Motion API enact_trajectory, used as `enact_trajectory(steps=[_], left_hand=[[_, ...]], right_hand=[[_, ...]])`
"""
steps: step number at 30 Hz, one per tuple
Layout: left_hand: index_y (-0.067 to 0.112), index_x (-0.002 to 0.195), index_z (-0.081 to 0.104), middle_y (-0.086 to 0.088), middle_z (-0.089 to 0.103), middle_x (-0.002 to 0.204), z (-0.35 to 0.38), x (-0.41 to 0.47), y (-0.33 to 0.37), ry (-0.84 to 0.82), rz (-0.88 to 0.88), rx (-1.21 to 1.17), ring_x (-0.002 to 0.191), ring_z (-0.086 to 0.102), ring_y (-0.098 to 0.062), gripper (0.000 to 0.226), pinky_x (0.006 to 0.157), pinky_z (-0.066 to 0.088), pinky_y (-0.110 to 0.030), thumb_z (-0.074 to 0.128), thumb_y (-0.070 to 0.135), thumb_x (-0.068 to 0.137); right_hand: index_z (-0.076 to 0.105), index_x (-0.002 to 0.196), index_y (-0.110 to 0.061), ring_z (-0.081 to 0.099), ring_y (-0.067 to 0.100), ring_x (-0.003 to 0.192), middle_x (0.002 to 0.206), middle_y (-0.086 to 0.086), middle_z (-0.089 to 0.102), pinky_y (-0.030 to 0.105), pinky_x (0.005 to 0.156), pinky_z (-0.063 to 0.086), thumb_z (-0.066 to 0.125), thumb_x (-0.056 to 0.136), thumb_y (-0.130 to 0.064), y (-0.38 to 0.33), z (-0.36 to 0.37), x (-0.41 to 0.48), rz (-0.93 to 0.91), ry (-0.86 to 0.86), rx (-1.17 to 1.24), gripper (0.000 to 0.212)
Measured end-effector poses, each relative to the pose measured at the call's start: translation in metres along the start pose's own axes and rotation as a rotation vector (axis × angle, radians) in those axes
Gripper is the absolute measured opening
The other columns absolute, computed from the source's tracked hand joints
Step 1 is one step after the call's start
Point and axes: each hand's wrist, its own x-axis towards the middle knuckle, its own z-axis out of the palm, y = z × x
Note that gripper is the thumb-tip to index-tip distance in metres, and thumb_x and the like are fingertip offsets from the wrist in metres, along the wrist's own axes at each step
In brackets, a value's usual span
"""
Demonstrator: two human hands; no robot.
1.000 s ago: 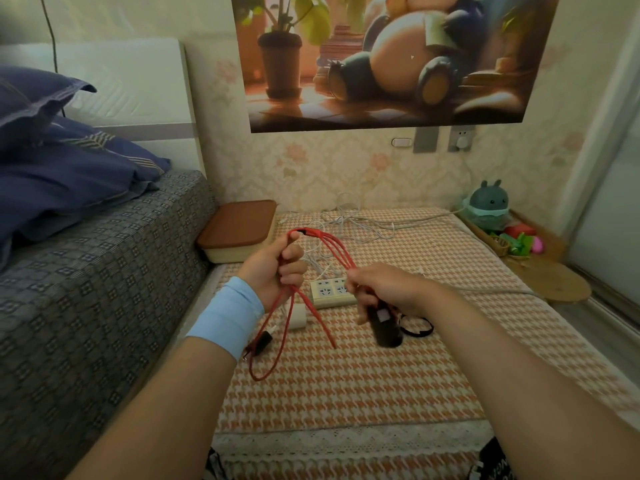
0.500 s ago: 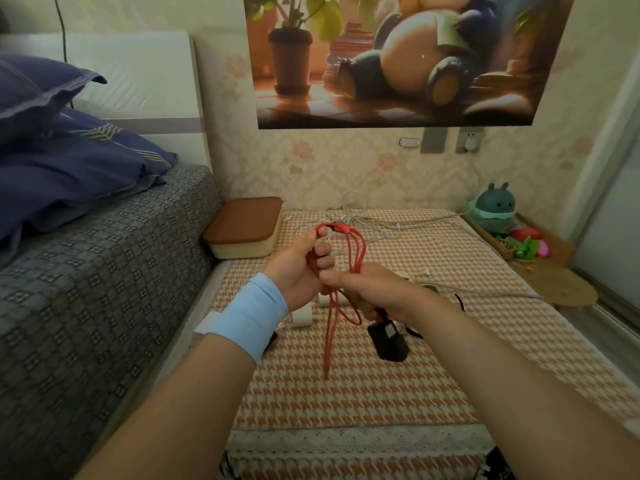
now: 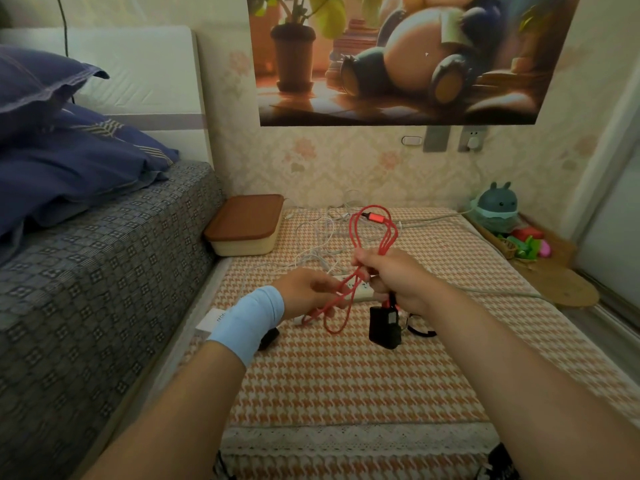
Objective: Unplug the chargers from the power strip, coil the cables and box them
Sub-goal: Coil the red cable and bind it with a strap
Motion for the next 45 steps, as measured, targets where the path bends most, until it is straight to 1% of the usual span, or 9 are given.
enact_trajectory(steps=[4,7,10,14,20,23,28,36,45], left_hand=[[0.02,0.107,0.074,0.004,0.072,0.082,-0.014,0.007,-0.018,0.241,-0.07,0.081,0.063,0.056,-0.01,0.022,0.055,0.046,-0.019,0.057,0.011,0.096],[0.008,0.068,0.072,-0.02,0.07,0.083,-0.032,0.019,-0.041,0.472,-0.264,-0.005,0.067,0.06,-0.029,0.035,0.064,0.056,-0.036,0.049,-0.011,0.087],[0.005,0.069,0.06,-0.017,0.065,0.077,-0.047,0.011,-0.052,0.438,-0.463,0.209,0.068,0.062,-0.031,0.028,0.079,0.059,-0.049,0.042,-0.003,0.089],[0.018,0.072,0.066,-0.006,0.071,0.082,-0.035,0.005,-0.039,0.548,-0.095,0.096,0.078,0.067,-0.027,0.038,0.076,0.057,-0.044,0.039,-0.007,0.084],[0.01,0.128,0.059,-0.001,0.068,0.117,0.014,0.004,0.004,0.099,0.167,-0.131,0.109,0.065,-0.011,0.038,0.096,0.049,-0.026,0.062,0.006,0.091],[0.003,0.108,0.066,-0.004,0.07,0.083,0.022,0.004,0.004,-0.028,0.043,-0.226,0.067,0.068,-0.012,0.018,0.072,0.056,-0.023,0.055,0.012,0.097],[0.011,0.087,0.055,0.003,0.032,0.054,0.012,0.013,0.007,0.12,-0.158,-0.657,0.043,0.022,-0.009,0.027,0.051,0.029,-0.023,0.035,0.016,0.104],[0.015,0.081,0.047,0.004,0.035,0.056,0.013,0.019,0.012,0.188,-0.017,-1.494,0.043,0.032,-0.009,0.032,0.043,0.04,-0.02,0.032,0.028,0.106],[0.012,0.08,0.05,-0.005,0.063,0.074,-0.01,0.013,0.006,0.27,-0.038,-1.197,0.074,0.065,-0.019,0.033,0.079,0.052,-0.038,0.033,0.022,0.106]], right_hand=[[0.064,0.091,-0.008,0.026,0.01,0.04,0.063,0.001,0.056,0.025,0.042,0.024,0.051,0.106,-0.03,0.002,-0.009,0.007,0.025,0.189,0.078,0.03],[0.064,0.089,-0.009,0.028,0.009,0.038,0.064,0.002,0.058,0.025,0.04,0.025,0.051,0.106,-0.031,0.003,-0.017,0.012,0.027,0.326,0.092,0.03],[0.064,0.088,-0.01,0.028,0.01,0.04,0.065,0.003,0.056,0.026,0.042,0.025,0.05,0.106,-0.03,0.002,-0.023,0.012,0.017,0.287,0.049,0.031],[0.064,0.091,-0.008,0.028,0.01,0.04,0.062,0.001,0.059,0.025,0.043,0.024,0.05,0.106,-0.03,-0.002,-0.012,0.002,0.018,0.064,-0.079,0.031],[0.063,0.091,-0.008,0.025,0.008,0.037,0.062,0.001,0.058,0.021,0.04,0.023,0.051,0.106,-0.03,-0.009,0.006,-0.001,0.007,-0.043,0.073,0.029],[0.064,0.092,-0.008,0.025,0.008,0.038,0.062,0.001,0.055,0.022,0.04,0.022,0.051,0.106,-0.029,-0.009,0.002,0.0,-0.01,0.015,0.154,0.028],[0.075,0.098,-0.01,0.031,0.01,0.042,0.071,0.002,0.054,0.025,0.043,0.025,0.061,0.098,-0.044,0.0,-0.005,0.002,-0.019,0.187,-0.228,0.037],[0.069,0.095,-0.012,0.046,0.012,0.049,0.07,-0.005,0.066,0.024,0.043,0.026,0.074,0.087,-0.048,0.013,0.032,-0.009,0.048,-0.243,-0.263,0.038],[0.068,0.097,-0.009,0.052,0.011,0.064,0.093,0.008,0.079,0.023,0.049,0.028,0.06,0.101,-0.031,0.009,0.023,-0.005,0.138,-0.308,-0.312,0.024]])
